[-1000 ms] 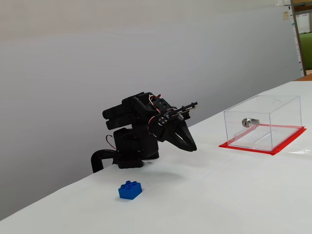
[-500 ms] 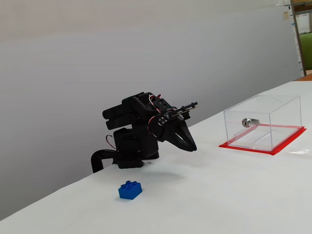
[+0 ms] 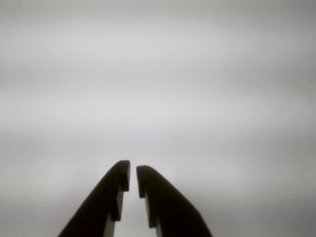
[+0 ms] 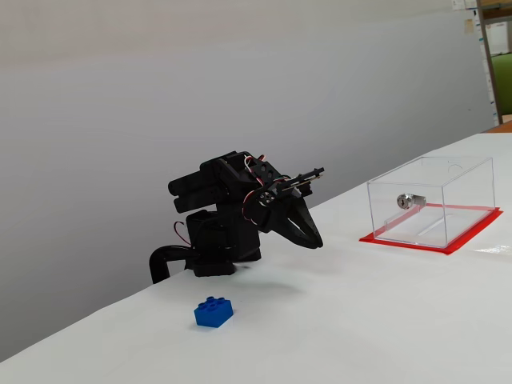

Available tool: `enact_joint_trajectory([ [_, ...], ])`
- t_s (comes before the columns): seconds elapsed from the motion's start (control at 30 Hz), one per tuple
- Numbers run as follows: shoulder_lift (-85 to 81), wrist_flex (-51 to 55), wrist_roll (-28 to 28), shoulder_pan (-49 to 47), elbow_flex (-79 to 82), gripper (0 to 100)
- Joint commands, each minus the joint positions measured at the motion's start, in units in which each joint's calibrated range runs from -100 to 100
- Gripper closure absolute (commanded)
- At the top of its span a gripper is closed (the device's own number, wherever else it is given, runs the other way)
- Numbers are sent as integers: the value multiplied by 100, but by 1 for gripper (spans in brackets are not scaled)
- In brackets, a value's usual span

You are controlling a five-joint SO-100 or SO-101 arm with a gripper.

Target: Pick the blue lego brick and place it into the transparent box

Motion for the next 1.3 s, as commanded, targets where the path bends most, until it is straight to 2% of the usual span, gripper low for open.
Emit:
enact_joint_trajectory([
  [0.0, -84, -7, -21, -34, 96, 99],
  [0.77, -84, -25, -6, -64, 96, 99],
  [0.97, 289, -973, -11, -212, 105, 99],
  [1.27, 1935, -2714, -32, -589, 96, 99],
])
